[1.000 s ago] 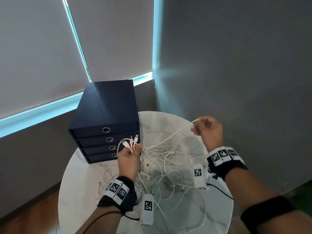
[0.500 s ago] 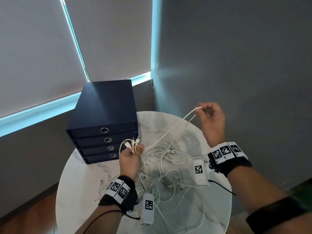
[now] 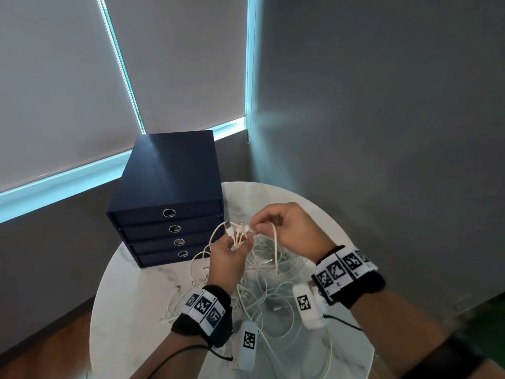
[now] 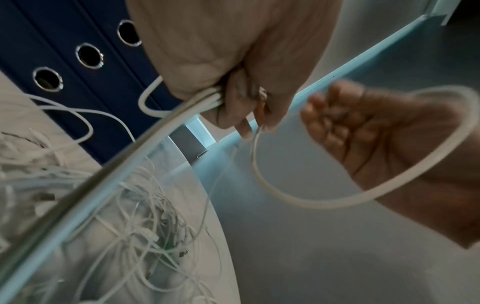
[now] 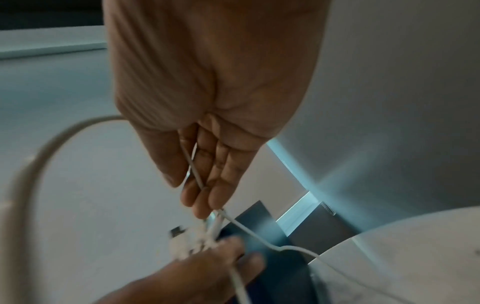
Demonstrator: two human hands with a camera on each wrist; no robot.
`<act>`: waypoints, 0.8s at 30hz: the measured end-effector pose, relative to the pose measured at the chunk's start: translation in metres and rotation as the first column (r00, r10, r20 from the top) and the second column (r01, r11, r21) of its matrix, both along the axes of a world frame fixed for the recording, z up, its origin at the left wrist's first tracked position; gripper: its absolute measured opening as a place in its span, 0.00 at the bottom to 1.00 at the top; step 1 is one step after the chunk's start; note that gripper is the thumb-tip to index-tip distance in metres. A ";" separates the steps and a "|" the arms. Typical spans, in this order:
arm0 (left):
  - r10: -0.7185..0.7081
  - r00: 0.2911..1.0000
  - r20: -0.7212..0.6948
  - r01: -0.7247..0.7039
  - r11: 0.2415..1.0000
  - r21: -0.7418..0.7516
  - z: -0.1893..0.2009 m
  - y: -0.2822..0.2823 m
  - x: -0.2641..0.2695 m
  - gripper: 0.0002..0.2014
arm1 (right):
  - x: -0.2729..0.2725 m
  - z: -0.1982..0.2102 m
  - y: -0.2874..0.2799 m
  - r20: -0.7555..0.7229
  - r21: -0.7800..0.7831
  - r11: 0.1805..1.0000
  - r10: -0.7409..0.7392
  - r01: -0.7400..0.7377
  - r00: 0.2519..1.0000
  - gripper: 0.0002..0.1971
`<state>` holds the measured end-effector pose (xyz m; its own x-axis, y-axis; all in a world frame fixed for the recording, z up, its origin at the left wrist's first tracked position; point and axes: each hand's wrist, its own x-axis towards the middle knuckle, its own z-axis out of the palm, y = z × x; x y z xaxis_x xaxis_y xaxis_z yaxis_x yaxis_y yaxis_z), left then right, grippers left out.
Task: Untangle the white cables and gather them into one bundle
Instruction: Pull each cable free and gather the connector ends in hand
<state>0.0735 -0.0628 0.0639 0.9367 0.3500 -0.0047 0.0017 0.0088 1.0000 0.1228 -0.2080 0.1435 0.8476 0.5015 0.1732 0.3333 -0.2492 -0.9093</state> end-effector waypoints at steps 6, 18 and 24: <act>-0.010 0.994 0.106 0.019 0.996 -0.085 0.003 -0.002 0.002 0.11 | -0.024 0.024 0.022 -0.191 0.176 0.969 0.205 -0.172 0.960 0.11; -0.065 0.997 0.044 0.077 0.928 -0.365 0.018 0.014 0.006 0.12 | 0.002 -0.041 0.002 -0.072 -0.050 0.989 -0.139 0.136 0.988 0.24; 0.029 0.993 0.115 0.026 0.891 -0.454 0.045 0.022 0.012 0.06 | -0.009 -0.140 -0.015 -0.239 -0.322 0.945 -0.134 0.051 0.962 0.06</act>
<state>0.0856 -0.0404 0.1087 0.9399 0.3368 -0.0555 -0.1133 0.4614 0.8799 0.1140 -0.2227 0.0040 0.8875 0.4123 -0.2055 0.0628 -0.5503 -0.8326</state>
